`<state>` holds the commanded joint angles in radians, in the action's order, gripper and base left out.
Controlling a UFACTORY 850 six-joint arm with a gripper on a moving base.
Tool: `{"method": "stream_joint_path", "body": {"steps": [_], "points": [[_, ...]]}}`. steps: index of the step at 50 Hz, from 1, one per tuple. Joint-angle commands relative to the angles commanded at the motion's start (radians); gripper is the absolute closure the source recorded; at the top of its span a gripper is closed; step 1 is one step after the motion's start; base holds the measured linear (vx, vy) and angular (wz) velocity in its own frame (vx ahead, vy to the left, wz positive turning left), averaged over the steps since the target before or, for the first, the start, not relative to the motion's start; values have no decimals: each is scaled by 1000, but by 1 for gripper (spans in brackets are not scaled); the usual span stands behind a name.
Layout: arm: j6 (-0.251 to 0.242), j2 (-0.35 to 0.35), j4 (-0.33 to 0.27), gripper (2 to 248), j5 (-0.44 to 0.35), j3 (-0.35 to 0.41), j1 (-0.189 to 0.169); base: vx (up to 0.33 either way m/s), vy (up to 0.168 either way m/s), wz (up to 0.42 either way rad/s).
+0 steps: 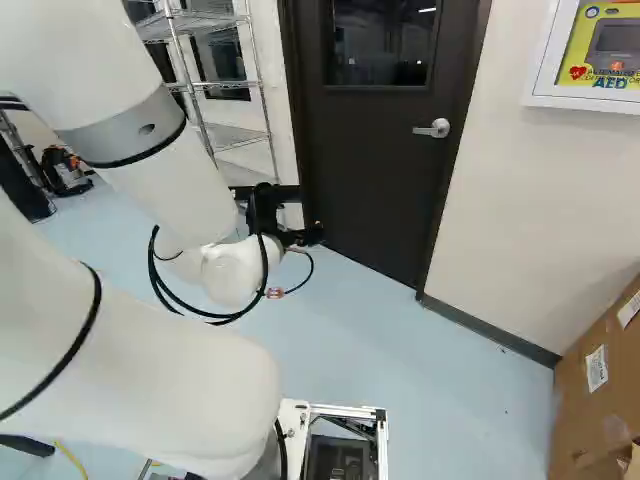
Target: Open the door and move inside
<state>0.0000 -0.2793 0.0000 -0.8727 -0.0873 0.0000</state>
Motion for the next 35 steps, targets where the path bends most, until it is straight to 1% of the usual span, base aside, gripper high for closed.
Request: {"method": "stream_joint_path", "body": {"steps": [18, 27, 35], "points": [[0, 0, 0, 3, 0, 0, 0, 44, -1, -14], [0, 0, 0, 3, 0, 0, 0, 103, 12, -17], [0, 0, 0, 3, 0, 0, 0, 141, 51, -19]]}}
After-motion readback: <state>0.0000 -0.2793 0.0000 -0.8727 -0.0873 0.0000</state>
